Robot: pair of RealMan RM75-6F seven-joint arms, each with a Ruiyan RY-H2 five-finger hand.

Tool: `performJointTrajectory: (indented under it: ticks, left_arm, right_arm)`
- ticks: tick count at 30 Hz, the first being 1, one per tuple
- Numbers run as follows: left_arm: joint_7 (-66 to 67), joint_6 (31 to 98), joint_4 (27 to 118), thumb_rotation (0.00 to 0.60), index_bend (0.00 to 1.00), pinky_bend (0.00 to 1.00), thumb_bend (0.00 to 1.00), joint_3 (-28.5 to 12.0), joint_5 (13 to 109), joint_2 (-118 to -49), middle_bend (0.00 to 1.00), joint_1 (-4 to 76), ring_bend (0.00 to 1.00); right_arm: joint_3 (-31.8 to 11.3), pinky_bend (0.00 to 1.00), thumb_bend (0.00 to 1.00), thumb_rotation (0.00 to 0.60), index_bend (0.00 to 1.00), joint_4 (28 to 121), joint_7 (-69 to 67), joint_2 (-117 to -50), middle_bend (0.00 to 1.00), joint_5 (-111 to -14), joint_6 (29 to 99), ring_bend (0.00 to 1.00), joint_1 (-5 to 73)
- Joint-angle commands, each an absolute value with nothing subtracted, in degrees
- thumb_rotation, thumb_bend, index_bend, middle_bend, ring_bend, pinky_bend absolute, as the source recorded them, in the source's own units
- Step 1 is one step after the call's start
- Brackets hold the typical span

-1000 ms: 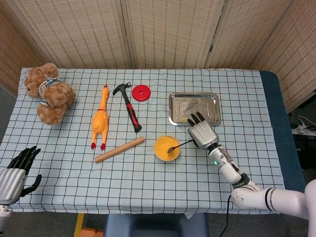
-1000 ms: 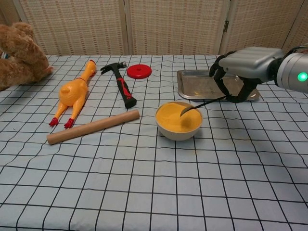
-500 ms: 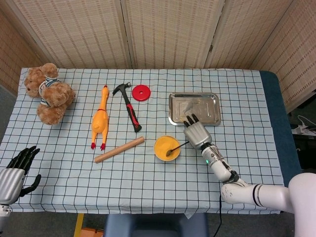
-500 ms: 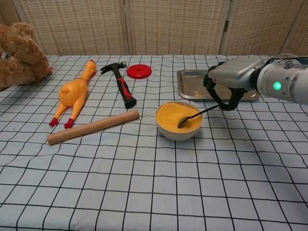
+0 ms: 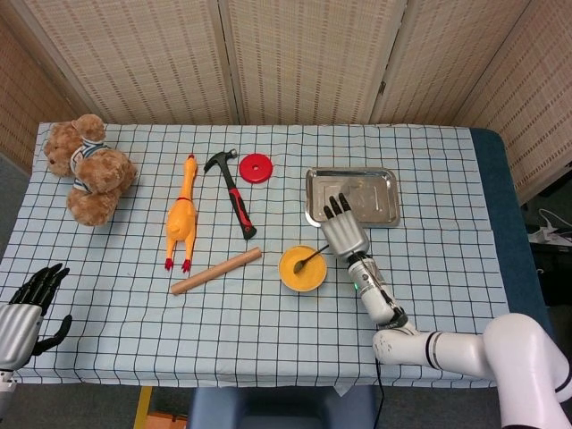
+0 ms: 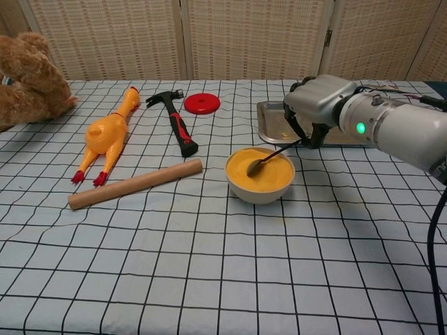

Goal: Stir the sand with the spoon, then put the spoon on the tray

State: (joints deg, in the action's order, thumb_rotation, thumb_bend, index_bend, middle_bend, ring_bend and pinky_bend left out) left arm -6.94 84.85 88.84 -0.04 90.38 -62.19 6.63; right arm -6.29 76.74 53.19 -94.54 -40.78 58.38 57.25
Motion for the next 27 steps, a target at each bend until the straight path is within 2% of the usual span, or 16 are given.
performJointTrajectory:
  ticks: [1, 7, 20, 27]
  left_arm:
    - [-7.06, 84.92, 88.79, 0.6, 0.0, 0.18, 0.45, -0.05, 90.37, -62.14, 0.0, 6.6, 0.0]
    - [-6.92, 85.45, 88.89, 0.6, 0.0, 0.18, 0.45, -0.04, 90.57, -62.1, 0.0, 6.37, 0.0]
    - [-5.34, 85.46, 89.41, 0.6, 0.0, 0.18, 0.45, 0.19, 91.02, -62.52, 0.0, 6.34, 0.0]
    - [-5.03, 85.4, 89.55, 0.6, 0.0, 0.18, 0.45, 0.23, 91.15, -62.56, 0.0, 6.39, 0.0]
  right_arm:
    - [-6.97, 0.0, 0.88, 0.6, 0.91, 76.21, 52.35, -95.17, 0.18, -41.26, 58.73, 0.0, 57.13]
    - [-7.33, 0.0, 0.88, 0.6, 0.91, 79.22, 48.5, -92.26, 0.18, -44.06, 58.5, 0.0, 55.52]
    - [-4.75, 0.0, 0.88, 0.6, 0.91, 89.52, 46.13, -82.56, 0.18, -45.31, 56.29, 0.0, 52.58]
    - [-3.37, 0.0, 0.88, 0.6, 0.91, 90.61, 46.94, -81.2, 0.18, -43.81, 54.63, 0.0, 52.71]
